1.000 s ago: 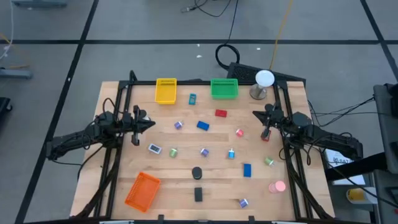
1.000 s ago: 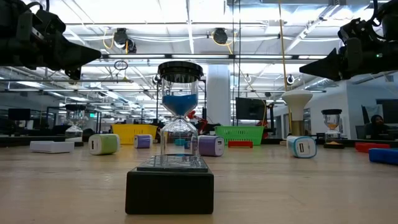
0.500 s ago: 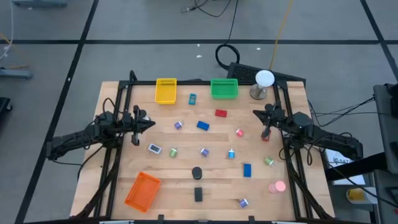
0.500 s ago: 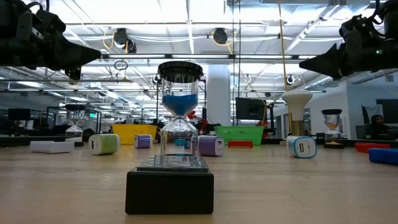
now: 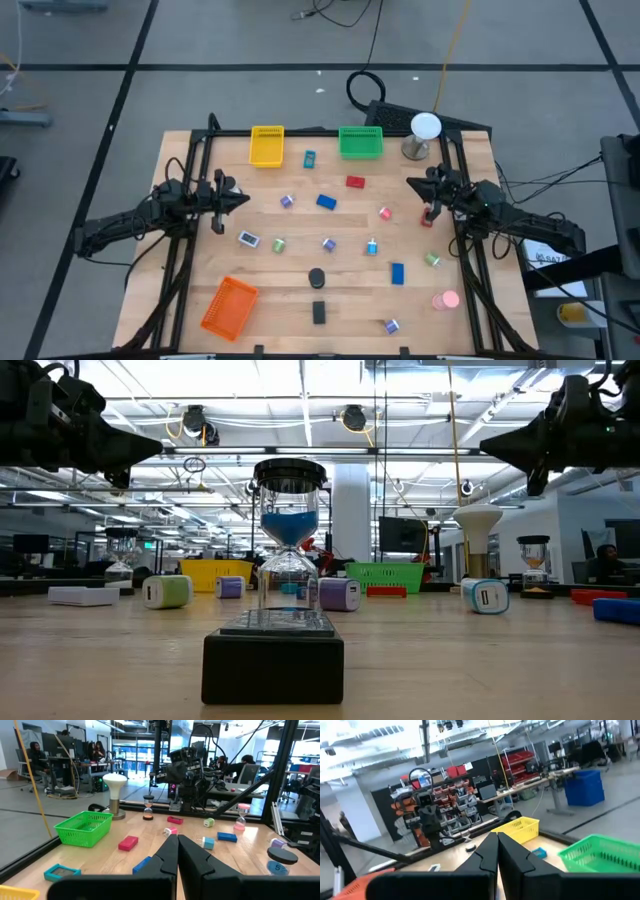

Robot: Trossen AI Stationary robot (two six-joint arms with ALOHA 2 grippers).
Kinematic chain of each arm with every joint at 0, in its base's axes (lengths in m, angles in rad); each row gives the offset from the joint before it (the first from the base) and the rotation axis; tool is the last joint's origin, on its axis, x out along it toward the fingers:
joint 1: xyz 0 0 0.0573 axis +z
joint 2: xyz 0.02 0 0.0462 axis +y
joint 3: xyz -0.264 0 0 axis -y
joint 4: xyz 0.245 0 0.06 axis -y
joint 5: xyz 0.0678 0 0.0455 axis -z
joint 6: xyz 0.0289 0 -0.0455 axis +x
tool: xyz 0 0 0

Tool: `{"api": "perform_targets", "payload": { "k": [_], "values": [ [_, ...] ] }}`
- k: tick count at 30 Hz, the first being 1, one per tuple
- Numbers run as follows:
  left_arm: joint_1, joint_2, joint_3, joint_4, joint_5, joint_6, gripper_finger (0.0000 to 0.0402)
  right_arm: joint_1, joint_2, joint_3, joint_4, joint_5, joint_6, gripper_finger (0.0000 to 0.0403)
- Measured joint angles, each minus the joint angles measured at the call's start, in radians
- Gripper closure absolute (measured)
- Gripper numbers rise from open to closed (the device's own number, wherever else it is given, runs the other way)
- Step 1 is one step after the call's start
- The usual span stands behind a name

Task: Pick & Place Office items
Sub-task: Put the white hourglass into the yellow bin

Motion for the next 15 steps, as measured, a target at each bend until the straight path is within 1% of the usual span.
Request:
{"api": "perform_targets", "payload": {
  "k": [4, 9, 12, 15],
  "values": [
    [0.0, 0.0, 0.0, 0.0, 0.0, 0.0, 0.0396, 0.0, 0.018, -0.011, -0.005, -0.018, -0.034, 0.0403],
    [0.0, 0.0, 0.0, 0.0, 0.0, 0.0, 0.0396, 0.0, 0.04, -0.012, -0.015, -0.018, -0.182, 0.0403],
    [0.0, 0.0, 0.0, 0.0, -0.001, 0.0, 0.0396, 0.0, 0.042, -0.013, 0.008, -0.021, -0.201, 0.0403],
    [0.0, 0.0, 0.0, 0.0, -0.001, 0.0, 0.0396, 0.0, 0.049, -0.014, 0.095, -0.085, -0.195, 0.0403]
  ]
}}
